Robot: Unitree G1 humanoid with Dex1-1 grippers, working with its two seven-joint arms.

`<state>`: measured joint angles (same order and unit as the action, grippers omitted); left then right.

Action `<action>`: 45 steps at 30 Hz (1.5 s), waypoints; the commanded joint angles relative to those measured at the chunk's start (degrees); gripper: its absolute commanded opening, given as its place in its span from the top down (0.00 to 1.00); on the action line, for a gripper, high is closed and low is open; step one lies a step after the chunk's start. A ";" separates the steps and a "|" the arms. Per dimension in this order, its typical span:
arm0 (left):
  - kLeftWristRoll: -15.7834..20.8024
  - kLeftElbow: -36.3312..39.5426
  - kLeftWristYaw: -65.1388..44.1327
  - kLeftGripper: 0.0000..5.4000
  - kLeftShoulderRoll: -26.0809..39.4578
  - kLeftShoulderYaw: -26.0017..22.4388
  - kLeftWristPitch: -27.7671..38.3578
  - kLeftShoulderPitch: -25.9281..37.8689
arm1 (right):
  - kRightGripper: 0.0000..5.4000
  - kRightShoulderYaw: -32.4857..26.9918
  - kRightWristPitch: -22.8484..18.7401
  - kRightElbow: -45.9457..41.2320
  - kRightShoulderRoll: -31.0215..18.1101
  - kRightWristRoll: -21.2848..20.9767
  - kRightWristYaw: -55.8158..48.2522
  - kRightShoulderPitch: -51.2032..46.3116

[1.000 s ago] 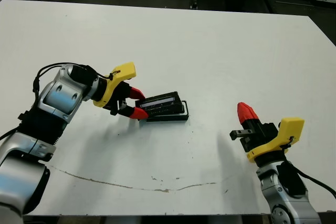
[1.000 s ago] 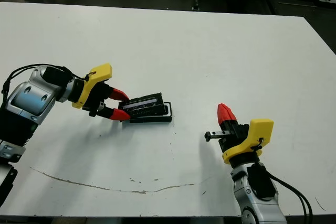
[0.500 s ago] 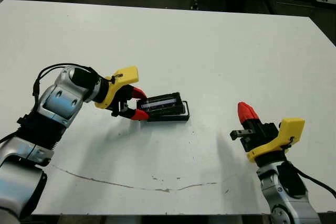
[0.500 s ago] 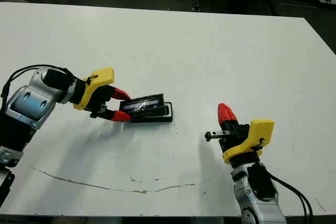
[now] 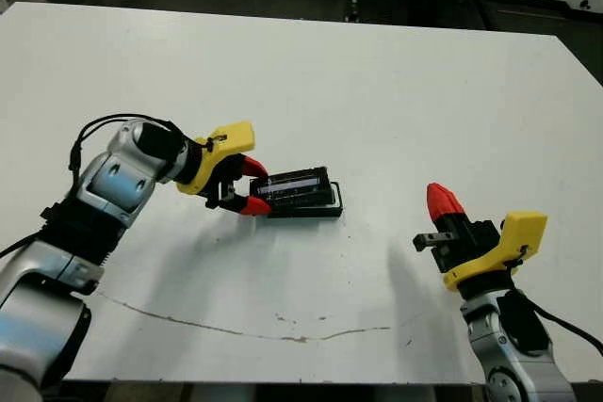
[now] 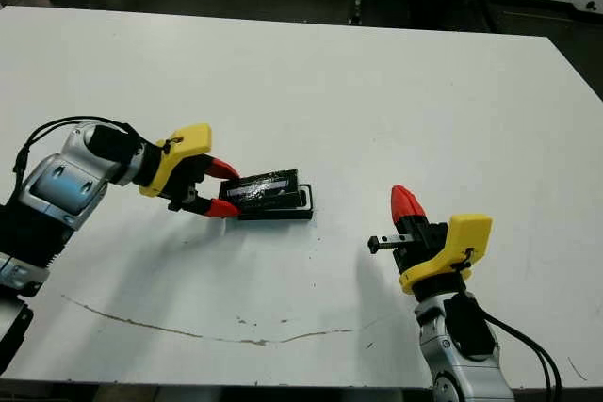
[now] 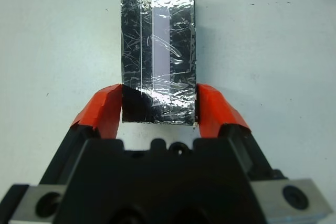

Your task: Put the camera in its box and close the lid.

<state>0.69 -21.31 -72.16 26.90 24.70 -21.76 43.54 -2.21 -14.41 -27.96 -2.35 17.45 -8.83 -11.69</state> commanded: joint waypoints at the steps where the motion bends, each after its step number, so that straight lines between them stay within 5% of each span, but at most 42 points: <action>1: -1.51 -2.98 -0.79 0.42 -3.80 4.57 -0.33 -3.64 | 1.00 -0.47 -0.29 0.13 -0.66 -0.04 0.18 0.10; 23: -3.94 -0.43 -0.29 0.42 -3.86 6.86 1.99 -4.61 | 1.00 -0.52 -0.08 0.34 -0.69 0.16 -0.02 -0.14; 45: -3.38 7.59 11.56 0.42 -7.17 6.08 -9.36 -8.98 | 1.00 -0.54 -0.42 0.27 -0.47 0.54 0.15 -0.31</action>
<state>-2.62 -11.62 -60.82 23.67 27.07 -28.41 39.93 -2.27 -14.34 -27.81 -2.44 17.54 -8.79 -11.77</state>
